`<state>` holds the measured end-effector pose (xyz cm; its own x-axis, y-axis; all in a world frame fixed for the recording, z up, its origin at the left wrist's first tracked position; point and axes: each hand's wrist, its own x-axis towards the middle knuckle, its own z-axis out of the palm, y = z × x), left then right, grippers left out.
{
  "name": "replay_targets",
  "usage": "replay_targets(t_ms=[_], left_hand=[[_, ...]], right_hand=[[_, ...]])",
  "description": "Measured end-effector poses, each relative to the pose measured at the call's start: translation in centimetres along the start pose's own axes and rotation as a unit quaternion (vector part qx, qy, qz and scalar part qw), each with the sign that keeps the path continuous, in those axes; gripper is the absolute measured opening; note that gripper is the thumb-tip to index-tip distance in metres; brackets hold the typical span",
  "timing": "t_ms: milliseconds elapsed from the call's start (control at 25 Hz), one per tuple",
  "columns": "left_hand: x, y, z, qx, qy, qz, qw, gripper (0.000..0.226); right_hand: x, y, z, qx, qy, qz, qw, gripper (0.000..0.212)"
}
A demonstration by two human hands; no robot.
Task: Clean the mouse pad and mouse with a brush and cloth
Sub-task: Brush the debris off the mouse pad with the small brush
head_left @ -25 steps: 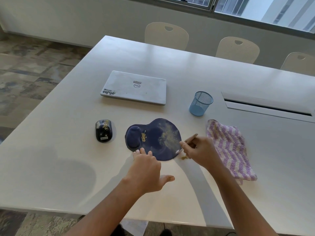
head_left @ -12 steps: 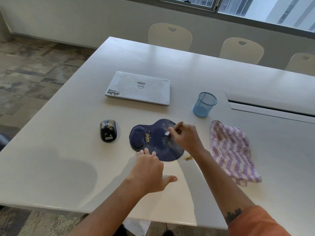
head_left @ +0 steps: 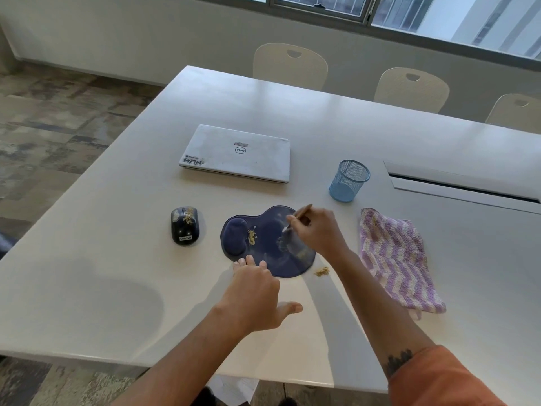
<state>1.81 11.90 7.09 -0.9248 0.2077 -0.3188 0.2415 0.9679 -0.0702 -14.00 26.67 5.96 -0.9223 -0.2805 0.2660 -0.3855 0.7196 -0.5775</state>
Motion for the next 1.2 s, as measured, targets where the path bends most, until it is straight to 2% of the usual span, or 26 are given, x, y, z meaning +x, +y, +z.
replay_targets(t_ms=[160,280,400,480,600,760,1000,1200], left_hand=[[-0.2,-0.2,0.2,0.000,0.006,0.002,1.000,0.102],[-0.2,-0.2,0.3,-0.003,0.008,-0.001,1.000,0.104],[-0.2,-0.1,0.2,0.002,0.008,0.000,1.000,0.103],[-0.4,-0.1,0.1,0.005,0.006,0.000,1.000,0.104],[-0.6,-0.1,-0.2,0.011,0.006,-0.005,1.000,0.104],[-0.7,-0.1,-0.2,0.007,0.009,-0.009,1.000,0.103],[-0.4,0.0,0.3,0.008,0.004,-0.007,1.000,0.106],[-0.6,0.1,0.0,0.011,0.008,-0.012,1.000,0.106]], right_hand=[[-3.0,2.3,-1.8,-0.050,-0.059,-0.008,0.997,0.021],[-4.1,3.0,-4.3,-0.026,-0.114,0.006,0.993,0.022],[-3.1,1.7,-3.7,0.009,-0.033,-0.015,0.999,0.014],[-3.0,0.9,-2.4,0.021,-0.013,-0.030,0.999,0.013],[-4.6,1.9,-2.1,0.009,-0.023,-0.016,1.000,0.013],[-6.6,4.5,-5.5,-0.002,-0.097,0.017,0.995,0.020],[-5.6,3.3,-4.5,0.051,-0.011,0.008,0.999,0.011],[-7.1,4.6,-5.4,0.010,-0.065,0.025,0.998,0.021]])
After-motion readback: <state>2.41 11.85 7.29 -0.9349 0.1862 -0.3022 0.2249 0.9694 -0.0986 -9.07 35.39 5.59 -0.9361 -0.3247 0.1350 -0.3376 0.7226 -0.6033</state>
